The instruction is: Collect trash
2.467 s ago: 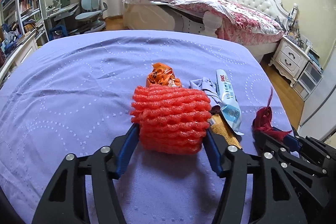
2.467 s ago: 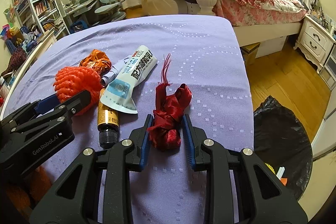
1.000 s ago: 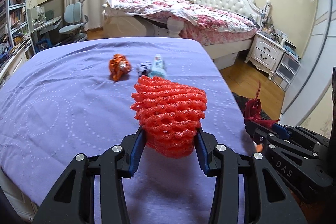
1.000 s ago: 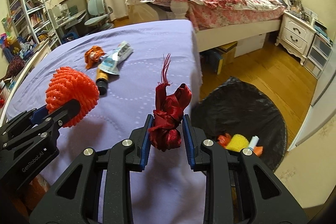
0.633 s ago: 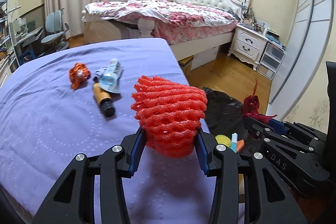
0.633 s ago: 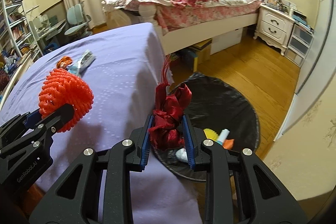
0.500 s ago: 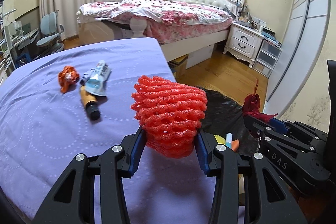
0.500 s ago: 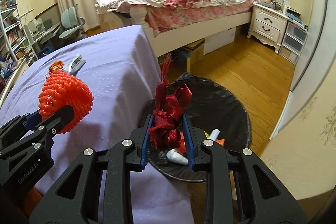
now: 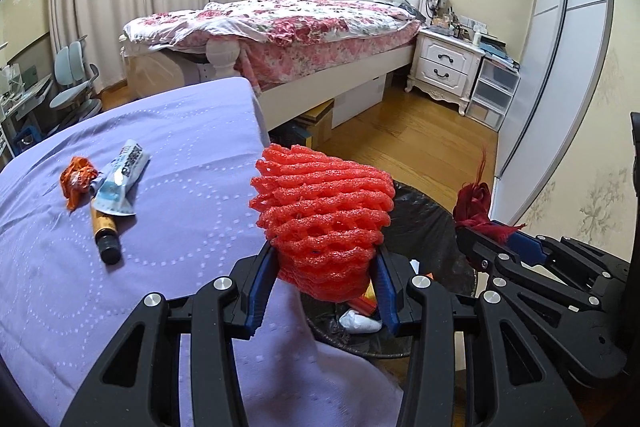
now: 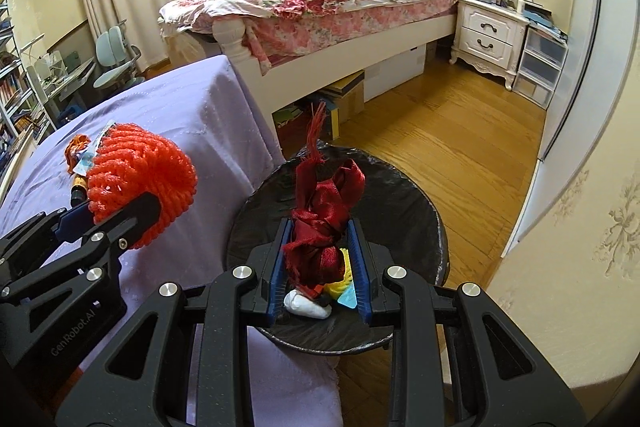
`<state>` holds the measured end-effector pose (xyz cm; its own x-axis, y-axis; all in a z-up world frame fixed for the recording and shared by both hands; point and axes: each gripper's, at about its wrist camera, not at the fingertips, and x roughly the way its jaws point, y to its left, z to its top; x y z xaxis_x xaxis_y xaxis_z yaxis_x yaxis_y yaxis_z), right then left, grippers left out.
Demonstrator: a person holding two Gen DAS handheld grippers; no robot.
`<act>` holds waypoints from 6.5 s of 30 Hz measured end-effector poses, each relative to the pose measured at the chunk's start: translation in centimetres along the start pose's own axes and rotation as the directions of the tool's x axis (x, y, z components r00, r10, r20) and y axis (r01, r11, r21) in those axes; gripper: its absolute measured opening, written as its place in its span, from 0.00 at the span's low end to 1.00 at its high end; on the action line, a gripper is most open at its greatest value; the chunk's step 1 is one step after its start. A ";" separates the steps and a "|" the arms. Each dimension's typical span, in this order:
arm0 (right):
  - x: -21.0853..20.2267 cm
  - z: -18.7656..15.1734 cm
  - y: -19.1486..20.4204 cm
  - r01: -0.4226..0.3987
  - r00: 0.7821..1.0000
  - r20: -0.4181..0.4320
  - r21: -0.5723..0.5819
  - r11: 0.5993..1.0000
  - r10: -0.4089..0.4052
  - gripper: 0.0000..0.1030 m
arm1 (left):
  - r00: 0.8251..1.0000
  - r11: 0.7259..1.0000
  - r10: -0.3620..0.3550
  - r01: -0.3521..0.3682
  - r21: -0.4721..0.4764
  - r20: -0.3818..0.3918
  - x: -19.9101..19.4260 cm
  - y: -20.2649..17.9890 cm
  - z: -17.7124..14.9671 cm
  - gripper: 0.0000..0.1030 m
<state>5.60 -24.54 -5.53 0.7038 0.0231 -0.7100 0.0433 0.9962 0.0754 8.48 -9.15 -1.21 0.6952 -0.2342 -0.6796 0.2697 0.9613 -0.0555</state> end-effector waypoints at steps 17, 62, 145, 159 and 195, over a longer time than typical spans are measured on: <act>0.8 0.3 -2.2 0.013 1.000 0.006 0.048 0.999 -0.013 0.28 | 1.000 0.998 0.021 -0.021 0.056 -0.010 1.7 -2.2 0.1 0.54; 1.6 1.2 9.6 -0.122 0.993 -0.020 -0.105 0.987 0.120 0.59 | 0.953 0.917 0.277 -0.301 -0.262 -0.124 -0.5 15.3 -1.3 0.70; 9.7 5.2 26.6 -0.179 0.981 -0.123 -0.249 0.952 0.153 0.61 | 0.951 0.885 0.267 -0.305 -0.351 -0.153 -2.1 29.8 -3.1 0.27; 10.3 6.0 26.1 -0.200 0.977 -0.133 -0.268 0.942 0.169 0.28 | 0.956 0.888 0.255 -0.291 -0.356 -0.145 -2.1 30.3 -2.9 0.27; -0.1 -1.3 14.2 -0.191 0.982 -0.051 -0.201 0.961 0.185 0.28 | 0.989 0.959 0.134 -0.146 -0.245 -0.062 -5.4 15.8 -5.0 0.27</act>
<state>5.20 -10.32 -5.30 0.6630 0.2108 -0.7183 -0.2354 0.9696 0.0673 5.66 8.02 -2.10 0.6825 -0.0935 -0.7248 -0.0058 0.9911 -0.1333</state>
